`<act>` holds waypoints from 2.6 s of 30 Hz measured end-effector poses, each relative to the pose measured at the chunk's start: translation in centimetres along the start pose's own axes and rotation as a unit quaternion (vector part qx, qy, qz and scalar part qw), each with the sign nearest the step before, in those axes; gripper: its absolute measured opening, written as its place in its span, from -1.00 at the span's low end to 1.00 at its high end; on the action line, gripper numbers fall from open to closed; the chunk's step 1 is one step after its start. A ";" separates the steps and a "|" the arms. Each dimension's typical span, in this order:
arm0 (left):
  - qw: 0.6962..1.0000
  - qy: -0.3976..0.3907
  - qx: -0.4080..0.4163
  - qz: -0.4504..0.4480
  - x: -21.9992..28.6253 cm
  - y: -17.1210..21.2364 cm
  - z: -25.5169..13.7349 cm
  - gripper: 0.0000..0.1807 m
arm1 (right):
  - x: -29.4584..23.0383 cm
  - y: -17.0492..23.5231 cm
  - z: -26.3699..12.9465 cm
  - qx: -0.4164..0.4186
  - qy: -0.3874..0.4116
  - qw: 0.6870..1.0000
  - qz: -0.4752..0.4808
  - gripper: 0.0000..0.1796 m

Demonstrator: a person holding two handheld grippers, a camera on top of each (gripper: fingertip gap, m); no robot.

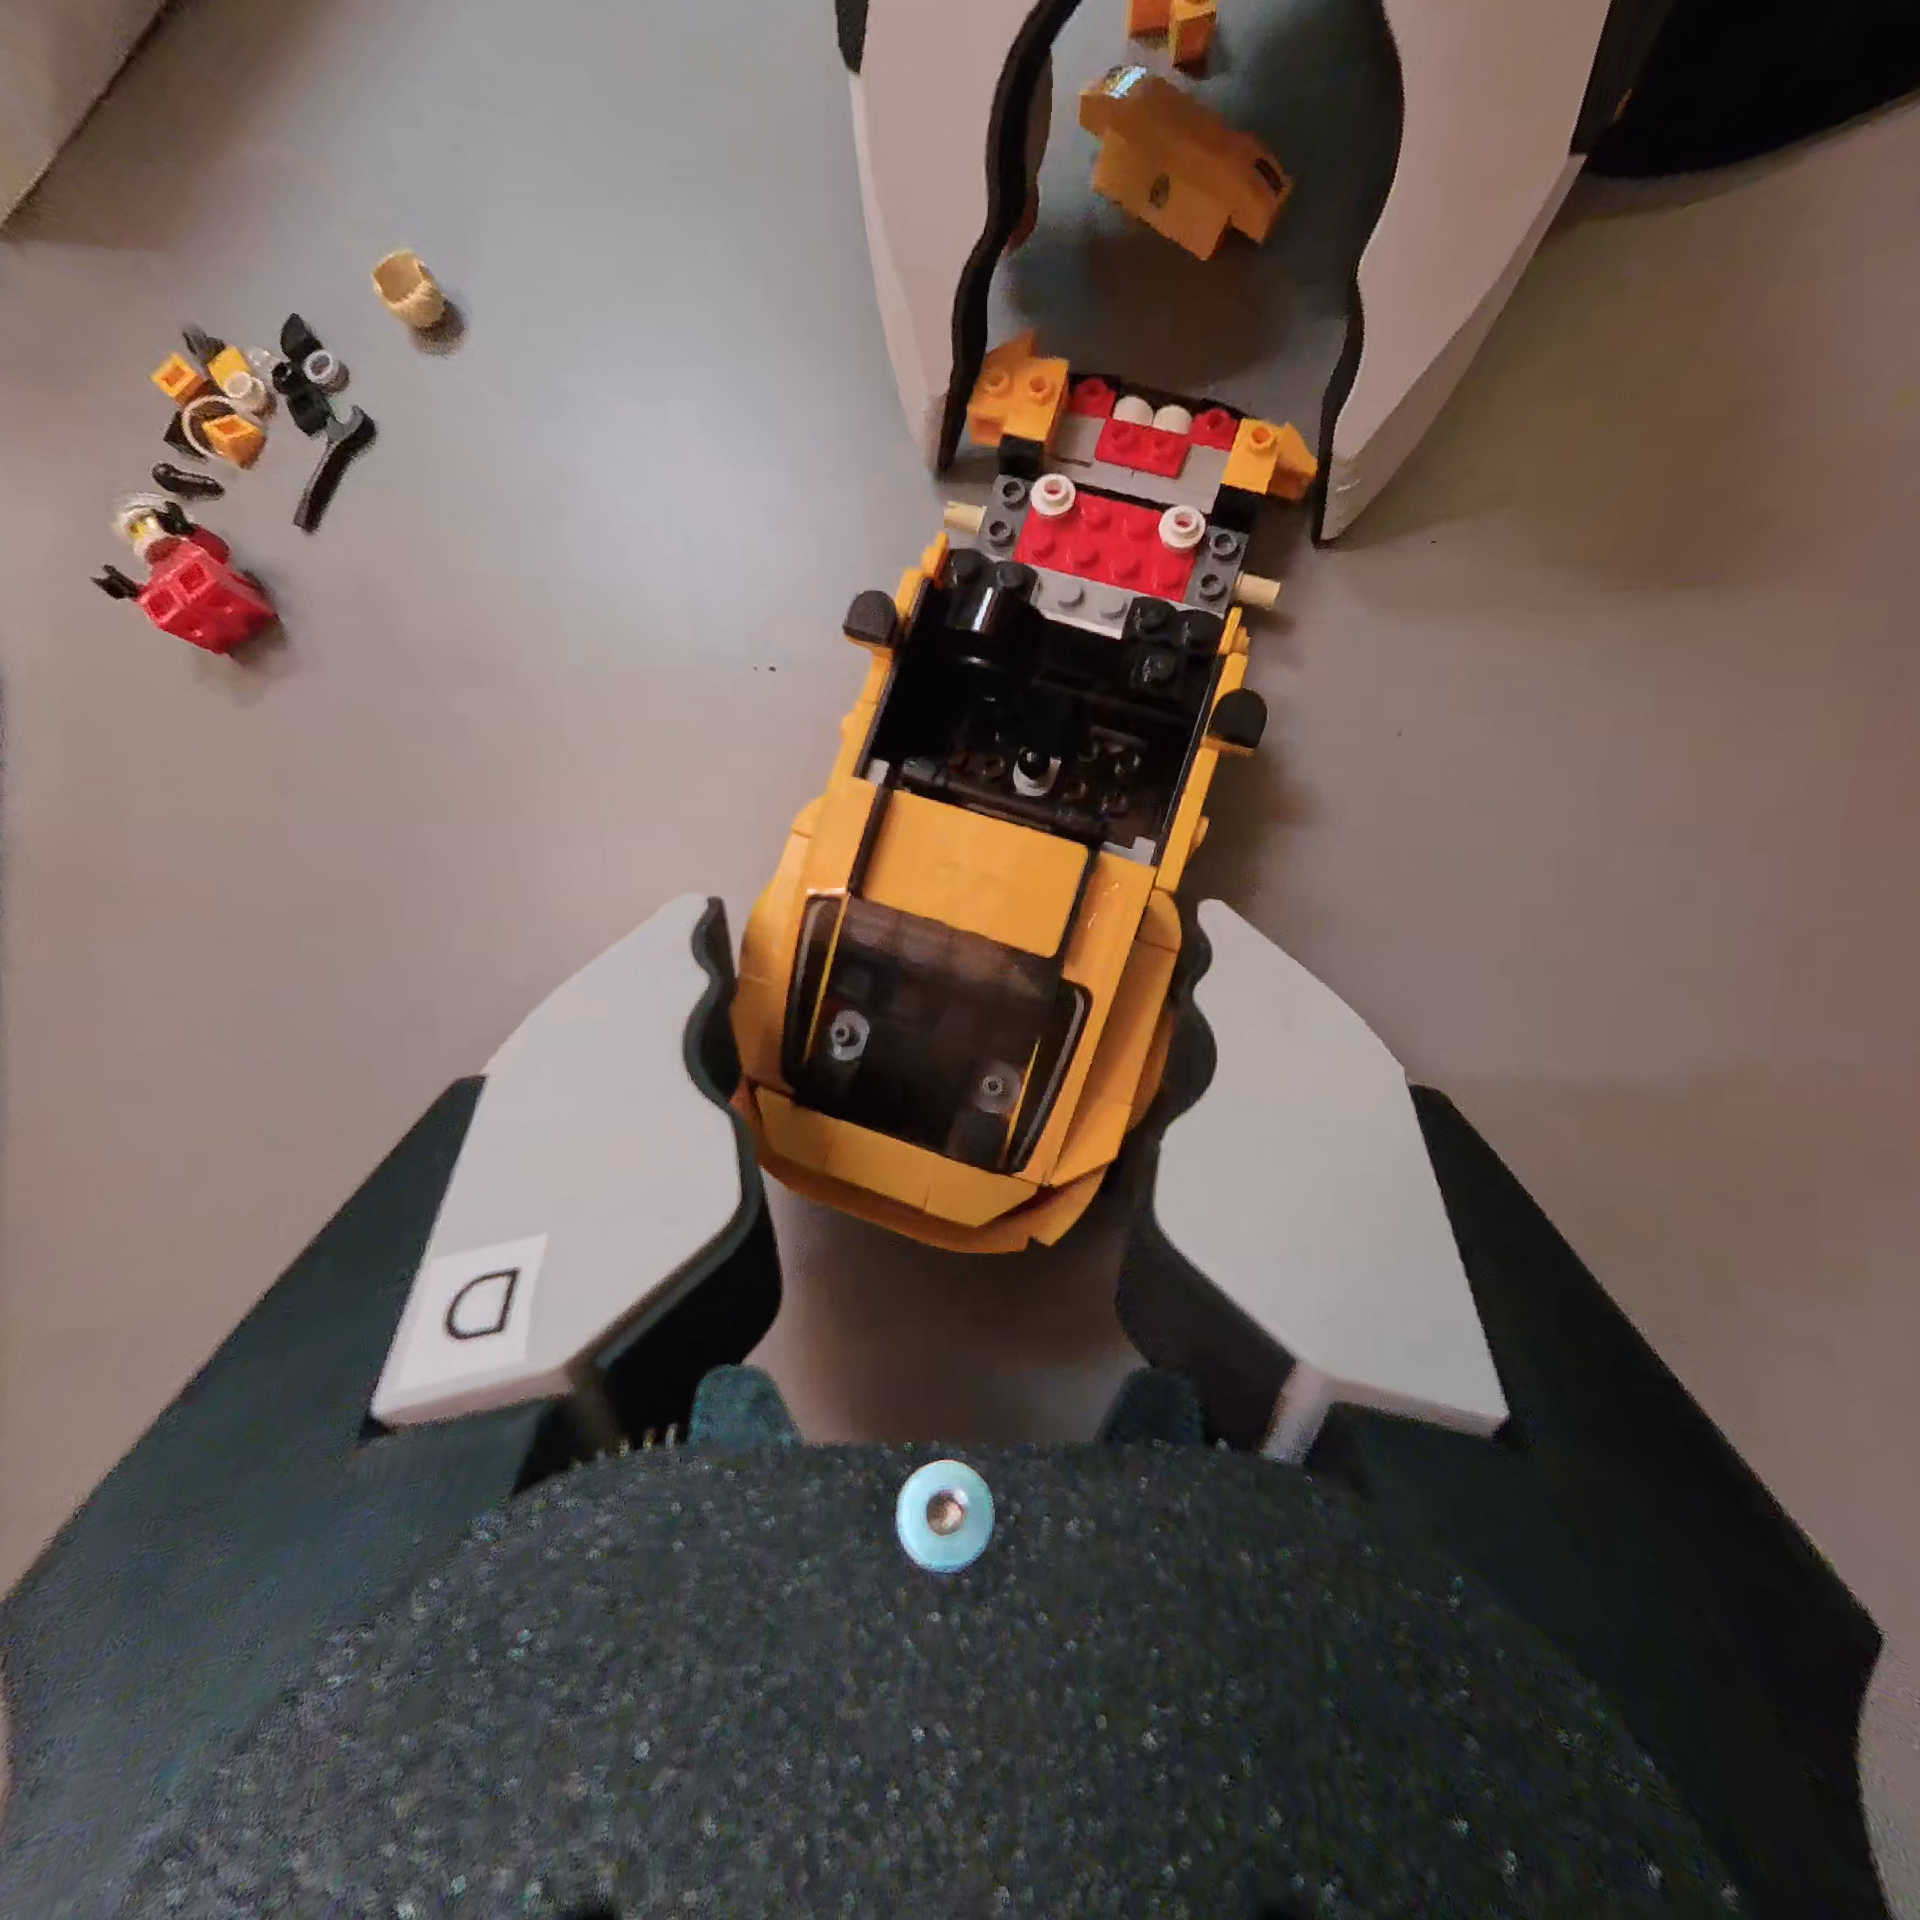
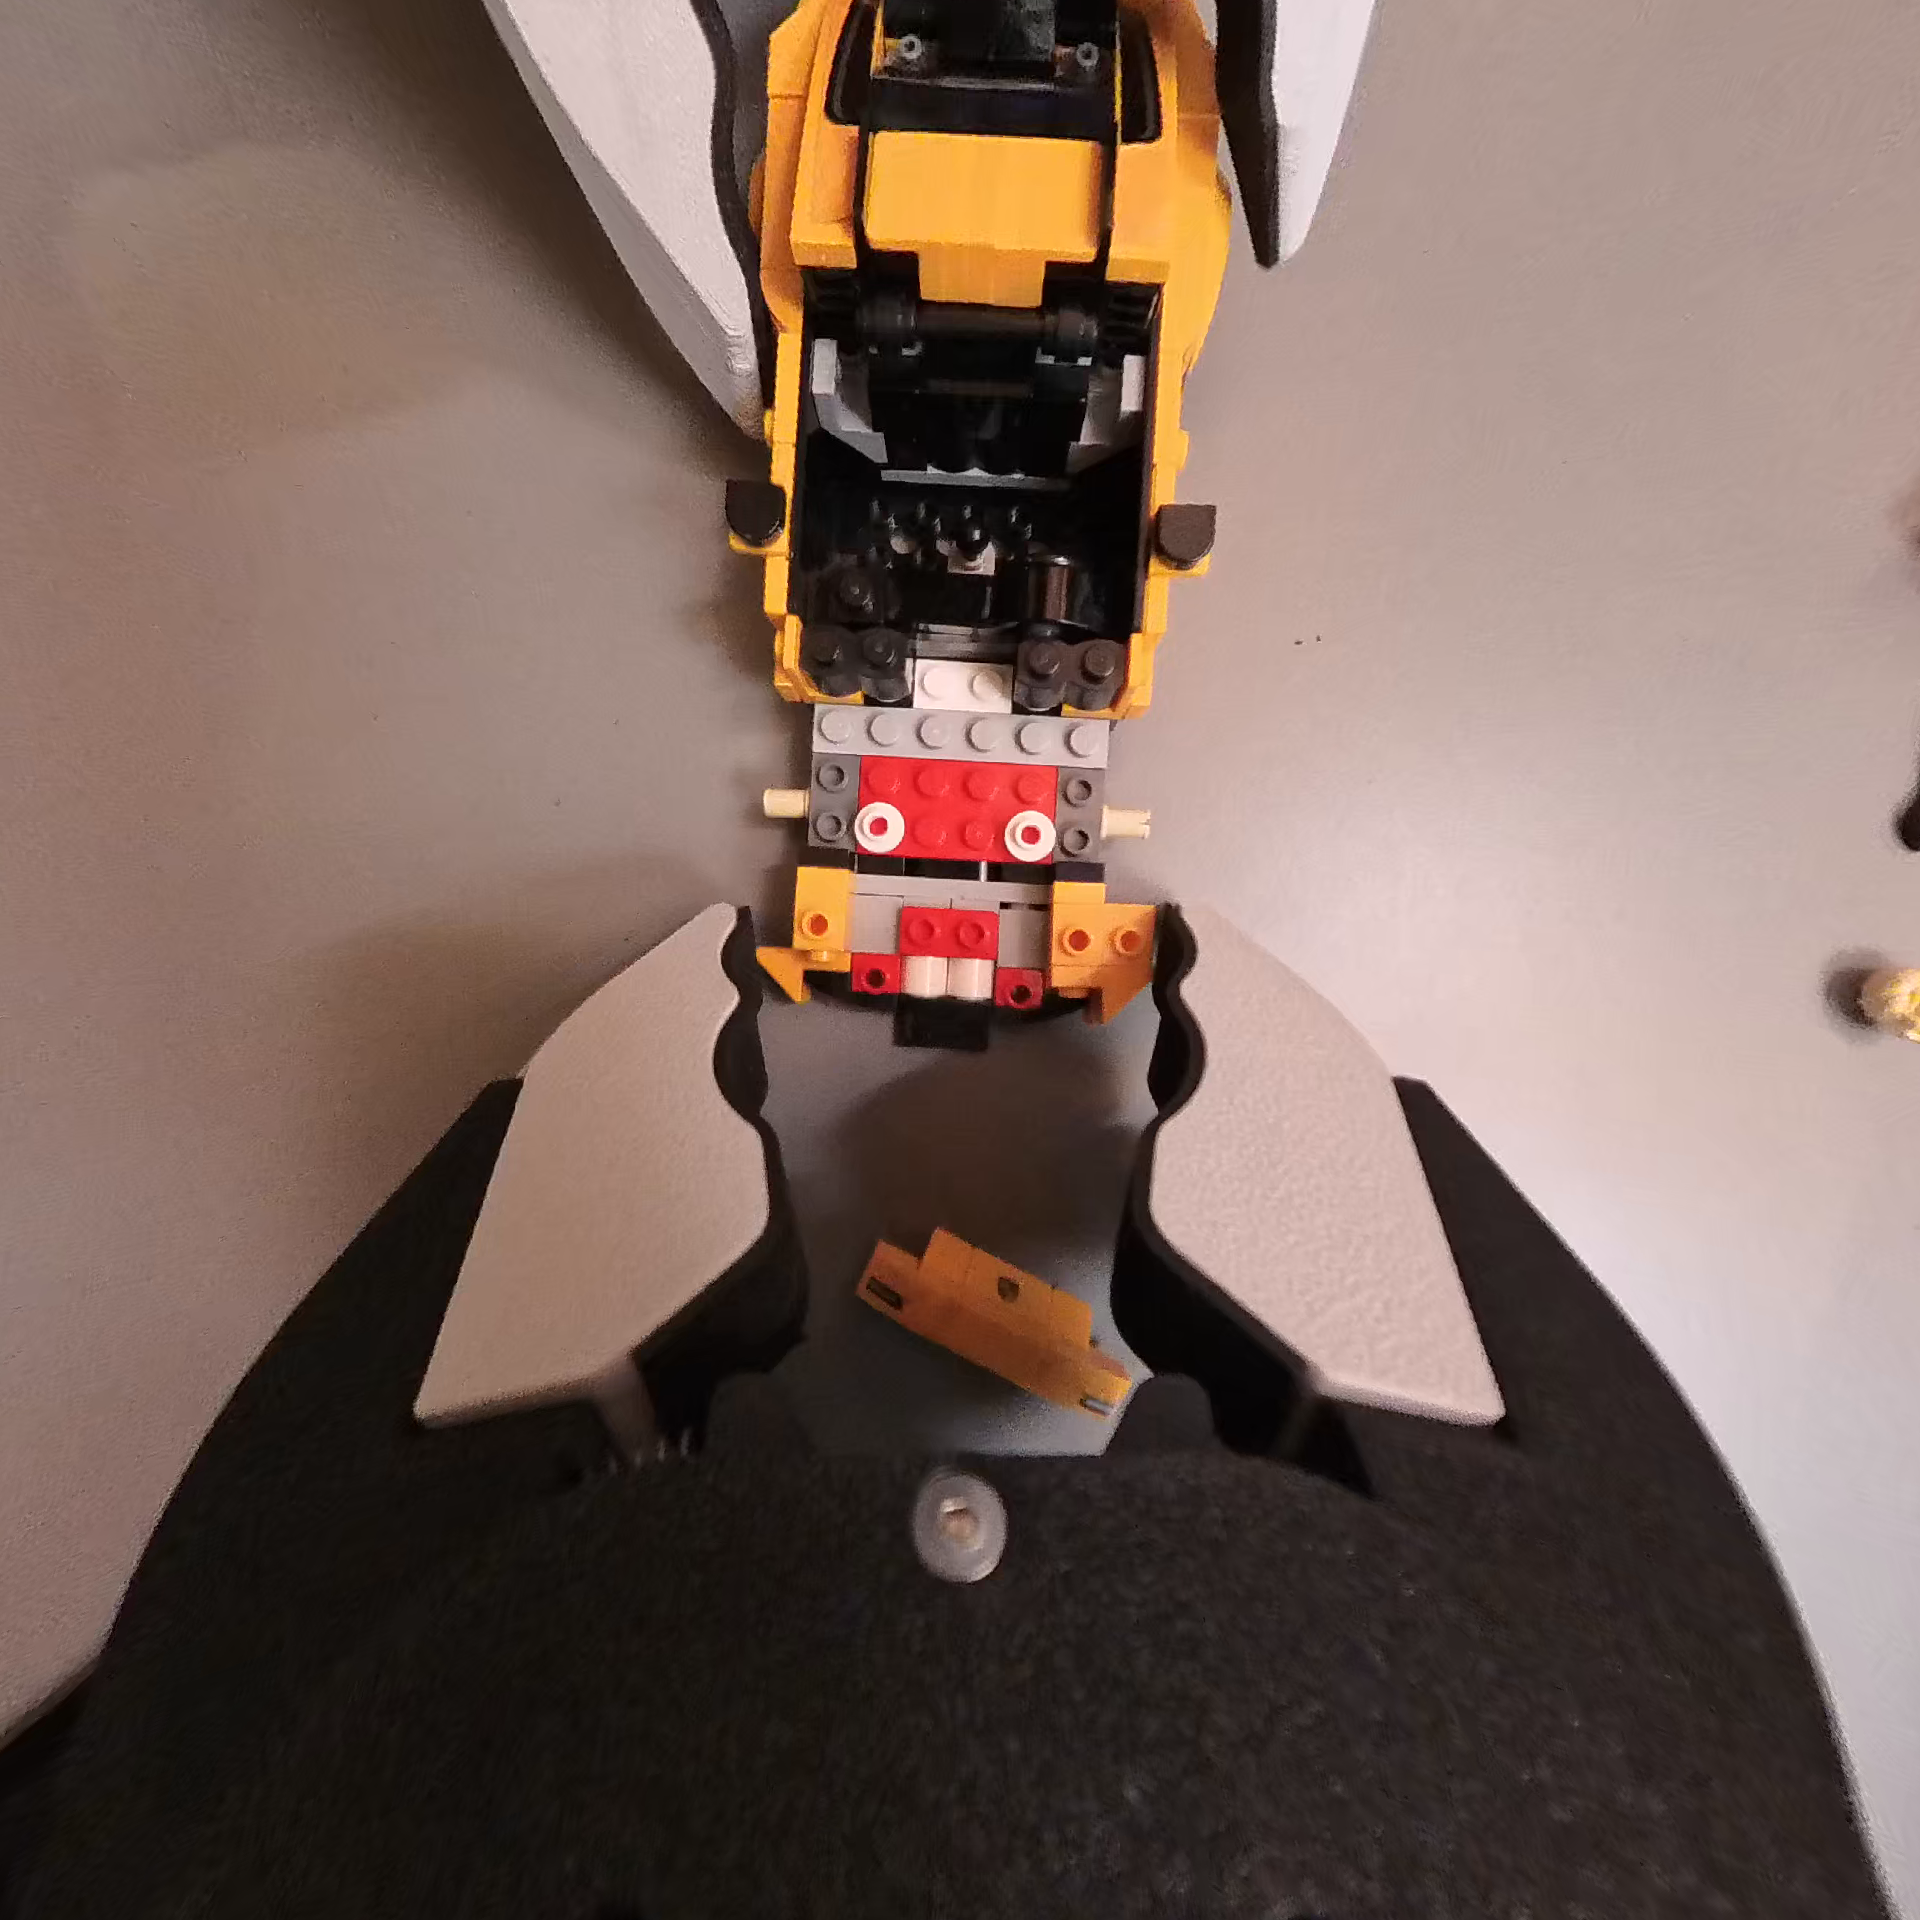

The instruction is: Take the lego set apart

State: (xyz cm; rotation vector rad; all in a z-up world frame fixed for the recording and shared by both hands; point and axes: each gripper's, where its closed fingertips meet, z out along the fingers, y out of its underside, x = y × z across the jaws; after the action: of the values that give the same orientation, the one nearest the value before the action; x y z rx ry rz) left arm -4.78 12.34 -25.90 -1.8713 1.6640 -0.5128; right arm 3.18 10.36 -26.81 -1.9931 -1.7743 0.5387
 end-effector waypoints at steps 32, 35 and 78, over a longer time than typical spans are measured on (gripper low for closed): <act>1.000 -0.002 -0.003 -0.007 0.4 0.2 -0.2 -0.12 | 0.0 0.4 -0.4 0.020 -0.026 0.999 -0.014 -0.25; 1.000 -0.008 -0.019 -0.003 0.1 0.9 -0.7 -0.12 | 0.3 1.3 -0.9 0.004 -0.021 1.000 -0.014 -0.25; 1.000 -0.015 -0.005 -0.007 -0.2 1.3 -1.0 -0.12 | 0.7 2.3 -1.5 0.006 -0.008 1.000 0.003 -0.15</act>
State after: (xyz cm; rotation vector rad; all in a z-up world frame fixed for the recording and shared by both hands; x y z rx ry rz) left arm -6.46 12.29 -25.93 -1.8896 1.6390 -0.4803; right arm 5.96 10.71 -26.76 -1.9921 -1.7717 0.5666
